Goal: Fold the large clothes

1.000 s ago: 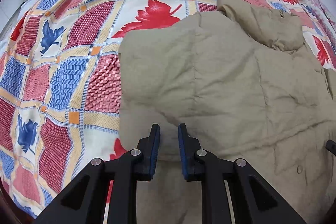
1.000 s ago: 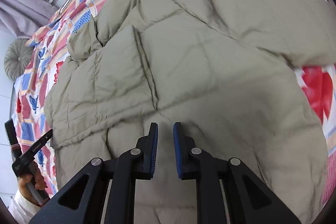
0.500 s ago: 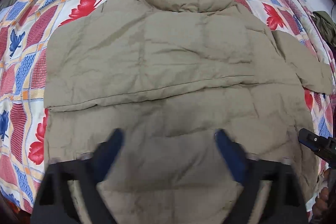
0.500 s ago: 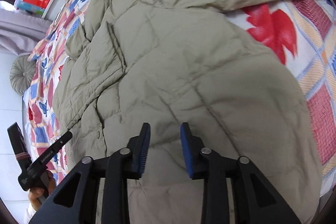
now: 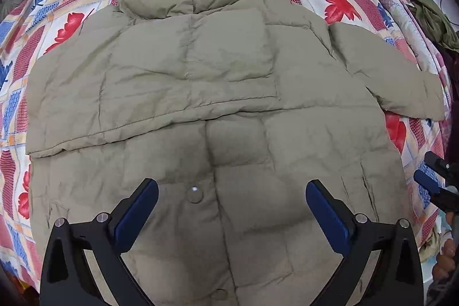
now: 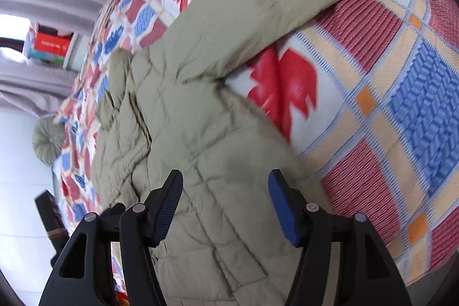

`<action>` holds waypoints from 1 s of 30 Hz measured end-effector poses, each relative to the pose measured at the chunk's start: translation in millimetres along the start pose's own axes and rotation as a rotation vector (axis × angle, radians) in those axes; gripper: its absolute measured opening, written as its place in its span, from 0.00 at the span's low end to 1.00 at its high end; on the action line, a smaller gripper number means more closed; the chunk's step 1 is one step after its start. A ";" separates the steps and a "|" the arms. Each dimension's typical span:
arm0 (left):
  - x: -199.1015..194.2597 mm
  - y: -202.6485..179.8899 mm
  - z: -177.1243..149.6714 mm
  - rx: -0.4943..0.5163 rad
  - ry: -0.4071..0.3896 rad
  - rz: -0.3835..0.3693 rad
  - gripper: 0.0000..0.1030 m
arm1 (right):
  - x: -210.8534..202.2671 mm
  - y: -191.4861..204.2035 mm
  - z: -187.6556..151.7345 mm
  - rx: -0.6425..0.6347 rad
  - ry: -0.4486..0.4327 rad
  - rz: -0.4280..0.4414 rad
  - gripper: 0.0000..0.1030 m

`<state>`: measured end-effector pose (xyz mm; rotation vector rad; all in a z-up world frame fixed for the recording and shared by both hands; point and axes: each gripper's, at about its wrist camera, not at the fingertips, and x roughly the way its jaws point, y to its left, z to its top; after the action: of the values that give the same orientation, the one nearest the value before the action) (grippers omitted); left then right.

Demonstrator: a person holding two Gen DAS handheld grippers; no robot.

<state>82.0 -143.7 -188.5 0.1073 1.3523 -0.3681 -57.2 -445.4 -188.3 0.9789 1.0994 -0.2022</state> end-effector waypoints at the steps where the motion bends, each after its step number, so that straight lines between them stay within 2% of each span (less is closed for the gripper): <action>1: 1.4 -5.8 0.8 -0.006 0.003 0.000 1.00 | -4.1 -6.1 5.3 0.009 -0.005 0.006 0.65; 5: 6.7 -29.0 1.5 -0.014 0.009 -0.003 1.00 | -21.8 -35.4 28.1 0.054 -0.043 0.019 0.76; 7: 11.1 -41.2 1.7 -0.004 0.023 -0.005 1.00 | -29.8 -48.9 40.2 0.075 -0.067 0.011 0.76; 8: 13.4 -47.3 0.7 0.000 0.030 -0.005 1.00 | -34.2 -56.4 46.8 0.089 -0.090 -0.002 0.77; 11: 19.0 -64.4 -1.1 0.016 0.044 -0.010 1.00 | -46.3 -79.6 66.3 0.143 -0.169 -0.014 0.88; 14: 22.6 -78.0 -0.5 0.026 0.046 -0.008 1.00 | -52.3 -105.1 87.8 0.218 -0.213 -0.003 0.88; 18: 25.9 -90.1 3.5 0.022 0.048 -0.005 1.00 | -50.2 -133.9 109.3 0.333 -0.229 0.059 0.88; 23: 26.0 -99.4 11.5 0.031 0.038 0.003 1.00 | -40.4 -151.8 136.9 0.393 -0.234 0.150 0.88; 30: 26.8 -104.8 26.7 0.021 0.029 0.009 1.00 | -24.3 -172.3 174.8 0.548 -0.297 0.295 0.88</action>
<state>77.9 -254.9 -194.3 0.1368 1.3759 -0.3748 -54.7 -684.7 -247.8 1.5308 0.6214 -0.4059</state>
